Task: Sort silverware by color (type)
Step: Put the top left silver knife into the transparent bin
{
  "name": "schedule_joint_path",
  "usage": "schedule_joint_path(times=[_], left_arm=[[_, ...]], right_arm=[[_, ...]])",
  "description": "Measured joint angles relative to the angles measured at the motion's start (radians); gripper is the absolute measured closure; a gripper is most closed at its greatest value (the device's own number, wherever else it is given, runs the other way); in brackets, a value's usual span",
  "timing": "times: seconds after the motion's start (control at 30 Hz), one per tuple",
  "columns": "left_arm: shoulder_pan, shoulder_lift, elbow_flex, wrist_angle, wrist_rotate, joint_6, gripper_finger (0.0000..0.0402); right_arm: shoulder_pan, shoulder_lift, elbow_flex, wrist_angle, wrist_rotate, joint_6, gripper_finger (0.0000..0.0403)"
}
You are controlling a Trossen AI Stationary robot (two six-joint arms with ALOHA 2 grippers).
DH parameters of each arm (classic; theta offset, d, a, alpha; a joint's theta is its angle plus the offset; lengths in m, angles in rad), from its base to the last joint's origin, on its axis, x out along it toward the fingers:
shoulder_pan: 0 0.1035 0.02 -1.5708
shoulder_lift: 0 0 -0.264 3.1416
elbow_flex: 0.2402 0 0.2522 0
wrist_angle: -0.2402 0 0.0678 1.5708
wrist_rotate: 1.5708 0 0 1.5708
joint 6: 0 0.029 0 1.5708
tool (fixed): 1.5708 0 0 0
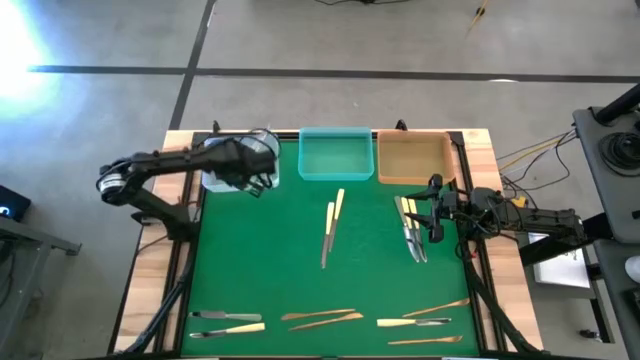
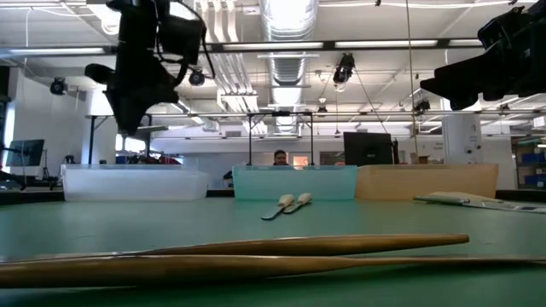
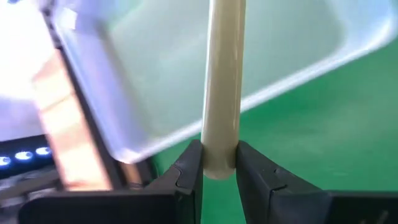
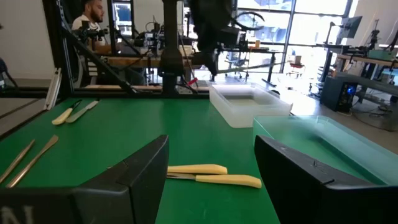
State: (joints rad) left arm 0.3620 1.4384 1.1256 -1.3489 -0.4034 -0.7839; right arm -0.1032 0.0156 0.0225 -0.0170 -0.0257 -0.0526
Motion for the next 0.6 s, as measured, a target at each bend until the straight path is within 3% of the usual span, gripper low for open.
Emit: schedule_joint_path(times=[0.33,0.5,0.6], left_arm=[[0.201,0.030,-0.106,-0.080,-0.089,0.328,0.0350],[0.234,0.063,-0.166,-0.060,-0.106,0.450,0.0350],[0.235,0.081,-0.194,-0.044,-0.166,0.511,0.0350]], right_arm=[[0.000,0.000,0.000,0.000,0.000,0.000,0.0172],[0.000,0.000,0.000,0.000,0.000,0.000,0.0172],[0.000,0.000,0.000,0.000,0.000,0.000,0.0172]])
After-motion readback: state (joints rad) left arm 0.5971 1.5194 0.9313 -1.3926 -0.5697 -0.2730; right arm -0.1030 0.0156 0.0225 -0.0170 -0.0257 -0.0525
